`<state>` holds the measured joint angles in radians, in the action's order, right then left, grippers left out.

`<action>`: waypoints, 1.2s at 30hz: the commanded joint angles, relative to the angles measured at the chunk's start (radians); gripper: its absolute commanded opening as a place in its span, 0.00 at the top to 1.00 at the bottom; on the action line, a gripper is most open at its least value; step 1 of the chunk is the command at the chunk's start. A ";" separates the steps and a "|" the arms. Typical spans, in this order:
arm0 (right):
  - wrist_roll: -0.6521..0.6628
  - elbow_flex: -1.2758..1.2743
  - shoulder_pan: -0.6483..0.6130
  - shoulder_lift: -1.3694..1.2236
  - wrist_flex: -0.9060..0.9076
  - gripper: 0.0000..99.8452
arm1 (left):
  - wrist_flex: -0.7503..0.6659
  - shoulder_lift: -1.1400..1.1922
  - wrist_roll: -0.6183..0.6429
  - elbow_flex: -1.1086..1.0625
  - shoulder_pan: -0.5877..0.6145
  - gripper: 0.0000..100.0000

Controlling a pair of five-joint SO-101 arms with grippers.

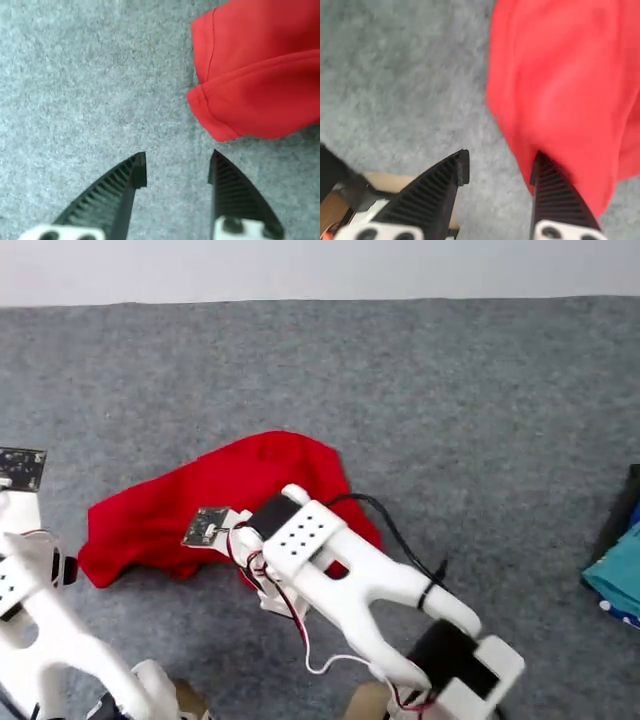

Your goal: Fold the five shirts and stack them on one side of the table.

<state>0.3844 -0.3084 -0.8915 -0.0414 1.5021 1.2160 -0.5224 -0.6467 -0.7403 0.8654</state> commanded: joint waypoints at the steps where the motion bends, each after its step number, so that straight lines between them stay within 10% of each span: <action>1: 0.014 0.014 -0.013 -0.041 -0.059 0.79 | -0.017 -0.025 -0.002 0.004 0.005 0.80; 24: 0.109 0.186 0.130 -0.344 -0.188 0.93 | -0.011 -0.025 0.000 0.001 0.005 0.80; 36: 0.170 0.353 0.229 -0.288 0.065 0.99 | -0.011 -0.025 0.002 0.002 0.005 0.80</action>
<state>0.5424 -0.0721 -0.7104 -0.3913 1.4960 1.2160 -0.5224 -0.6483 -0.7434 0.8638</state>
